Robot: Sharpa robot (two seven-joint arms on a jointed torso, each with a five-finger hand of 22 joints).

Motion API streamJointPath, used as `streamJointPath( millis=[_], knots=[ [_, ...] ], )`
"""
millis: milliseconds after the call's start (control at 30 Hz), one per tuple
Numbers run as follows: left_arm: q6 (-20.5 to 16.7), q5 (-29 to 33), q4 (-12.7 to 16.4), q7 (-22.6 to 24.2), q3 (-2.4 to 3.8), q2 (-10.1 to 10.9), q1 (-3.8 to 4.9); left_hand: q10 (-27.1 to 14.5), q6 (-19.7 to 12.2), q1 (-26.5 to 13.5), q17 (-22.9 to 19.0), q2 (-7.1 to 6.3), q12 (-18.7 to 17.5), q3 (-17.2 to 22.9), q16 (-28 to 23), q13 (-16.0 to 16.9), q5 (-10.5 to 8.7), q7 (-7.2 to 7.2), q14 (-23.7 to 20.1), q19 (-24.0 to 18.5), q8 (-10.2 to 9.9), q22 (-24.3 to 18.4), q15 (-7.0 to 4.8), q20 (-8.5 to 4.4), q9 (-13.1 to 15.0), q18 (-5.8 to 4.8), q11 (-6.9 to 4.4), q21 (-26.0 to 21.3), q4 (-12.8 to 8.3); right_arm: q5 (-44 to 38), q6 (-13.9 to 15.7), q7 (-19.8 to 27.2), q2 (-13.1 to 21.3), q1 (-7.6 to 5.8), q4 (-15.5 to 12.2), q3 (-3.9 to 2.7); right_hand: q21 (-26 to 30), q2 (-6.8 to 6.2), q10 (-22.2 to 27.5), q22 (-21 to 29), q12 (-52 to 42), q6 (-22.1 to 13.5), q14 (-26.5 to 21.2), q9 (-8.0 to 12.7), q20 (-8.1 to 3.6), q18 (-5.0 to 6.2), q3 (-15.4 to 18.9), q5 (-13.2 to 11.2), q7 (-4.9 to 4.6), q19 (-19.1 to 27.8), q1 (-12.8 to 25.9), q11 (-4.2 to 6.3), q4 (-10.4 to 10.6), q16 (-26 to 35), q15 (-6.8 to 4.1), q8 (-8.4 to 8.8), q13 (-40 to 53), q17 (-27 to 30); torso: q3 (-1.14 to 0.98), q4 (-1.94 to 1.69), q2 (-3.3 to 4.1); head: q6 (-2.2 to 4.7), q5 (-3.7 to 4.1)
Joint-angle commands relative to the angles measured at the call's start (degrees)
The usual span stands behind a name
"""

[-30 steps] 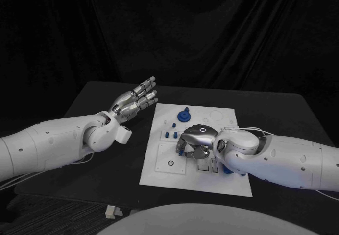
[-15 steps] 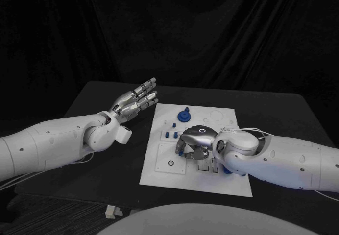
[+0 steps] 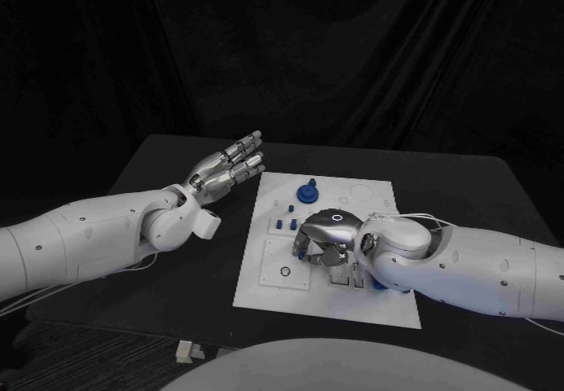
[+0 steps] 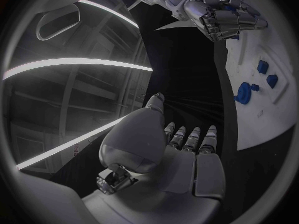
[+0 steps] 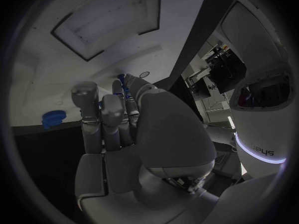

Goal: Assemble the parts on the task board

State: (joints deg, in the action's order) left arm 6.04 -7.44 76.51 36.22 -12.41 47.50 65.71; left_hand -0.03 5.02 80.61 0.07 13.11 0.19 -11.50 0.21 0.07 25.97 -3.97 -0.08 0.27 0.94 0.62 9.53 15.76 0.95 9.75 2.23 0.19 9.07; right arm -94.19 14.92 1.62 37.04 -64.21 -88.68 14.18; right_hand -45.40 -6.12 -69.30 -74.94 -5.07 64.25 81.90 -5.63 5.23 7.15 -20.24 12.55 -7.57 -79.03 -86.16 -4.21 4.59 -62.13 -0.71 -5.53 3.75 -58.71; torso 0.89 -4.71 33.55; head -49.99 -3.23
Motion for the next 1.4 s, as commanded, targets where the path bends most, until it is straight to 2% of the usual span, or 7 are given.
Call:
streamJointPath(
  millis=[33, 200, 567, 800, 1400],
  knots=[
    [0.81, 0.05, 0.0, 0.42, 0.06, -0.16, -0.09, 0.03, 0.11, 0.3, -0.07, 0.47, -0.19, 0.01, -0.21, -0.07, 0.13, 0.31, 0.08, -0.05, 0.19, -0.06, 0.37, 0.46, 0.06, 0.45, 0.45, 0.01, -0.27, -0.29, -0.51, -0.46, 0.0, 0.16, 0.02, -0.01, 0.43, -0.34, 0.11, -5.85, 0.5, -0.4, -0.15, 0.12, 0.03, -0.21, 0.03, -0.3, -0.17, 0.4, 0.3, -0.12, 0.38, 0.36, 0.26, 0.55, -0.06, 0.2, -0.04, -0.05, -0.02, -0.01, 0.0],
    [0.91, 0.05, -0.08, 0.36, 0.06, -0.21, -0.15, 0.03, 0.08, 0.32, -0.07, 0.47, -0.19, 0.02, -0.21, -0.07, 0.15, 0.32, 0.08, -0.05, 0.18, -0.06, 0.37, 0.46, 0.06, 0.44, 0.45, 0.01, -0.32, -0.29, -0.87, -0.68, 0.06, 0.16, 0.12, -0.01, 1.46, -0.62, 0.77, -5.63, 0.97, -1.48, -0.45, 0.43, 0.19, -0.09, -0.02, -0.32, -0.54, 0.82, 0.46, -0.44, 0.54, 0.74, 0.5, 1.3, -0.06, 0.6, -0.03, -0.03, 0.03, -0.01, 0.01],
    [1.1, 0.05, -0.17, 0.18, 0.06, -0.23, -0.29, 0.03, 0.13, 0.4, -0.07, 0.59, -0.19, 0.17, -0.21, -0.07, 0.28, 0.4, 0.08, -0.04, 0.19, -0.05, 0.49, 0.48, 0.06, 0.44, 0.49, 0.01, -0.65, -0.29, -0.17, -0.42, 0.23, 0.17, 0.16, -0.01, 1.24, -0.17, 0.27, -5.67, 0.69, -0.68, -0.39, 0.25, 0.24, -0.09, -0.16, -0.21, -0.32, 0.84, 0.51, -0.27, 0.72, 0.39, 0.46, 0.96, 0.11, 0.28, 0.02, 0.09, 0.02, -0.01, -0.2],
    [1.18, 0.05, -0.21, 0.07, 0.06, -0.25, -0.41, 0.03, 0.1, 0.38, -0.07, 0.65, -0.19, 0.2, -0.21, -0.07, 0.28, 0.41, 0.08, -0.04, 0.19, -0.06, 0.53, 0.49, 0.06, 0.44, 0.5, 0.01, -0.7, -0.29, 0.05, -0.35, 0.35, 0.17, 0.17, -0.01, 1.3, -0.13, 0.21, -5.65, 0.66, -0.57, -0.39, 0.22, 0.24, -0.07, -0.14, -0.19, -0.28, 0.86, 0.57, -0.24, 0.76, 0.4, 0.44, 0.91, 0.12, 0.31, -0.09, 0.11, 0.01, -0.01, -0.25],
    [1.2, 0.05, -0.3, -0.28, 0.06, -0.23, -0.55, 0.03, 0.06, 0.22, -0.07, 1.04, -0.19, 0.36, -0.21, -0.07, 0.26, 0.45, 0.08, -0.02, 0.18, -0.02, 0.65, 0.52, 0.05, 0.42, 0.61, 0.03, -0.79, -0.29, 0.16, -0.23, 0.16, 0.17, 0.26, -0.01, 1.55, -0.21, 0.34, -5.59, 0.73, -0.7, -0.48, 0.25, 0.25, -0.02, -0.02, -0.21, -0.32, 0.96, 0.81, -0.28, 0.92, 0.57, 0.45, 1.03, 0.1, 0.52, 0.0, 0.05, 0.02, -0.01, -0.28]
  ],
)
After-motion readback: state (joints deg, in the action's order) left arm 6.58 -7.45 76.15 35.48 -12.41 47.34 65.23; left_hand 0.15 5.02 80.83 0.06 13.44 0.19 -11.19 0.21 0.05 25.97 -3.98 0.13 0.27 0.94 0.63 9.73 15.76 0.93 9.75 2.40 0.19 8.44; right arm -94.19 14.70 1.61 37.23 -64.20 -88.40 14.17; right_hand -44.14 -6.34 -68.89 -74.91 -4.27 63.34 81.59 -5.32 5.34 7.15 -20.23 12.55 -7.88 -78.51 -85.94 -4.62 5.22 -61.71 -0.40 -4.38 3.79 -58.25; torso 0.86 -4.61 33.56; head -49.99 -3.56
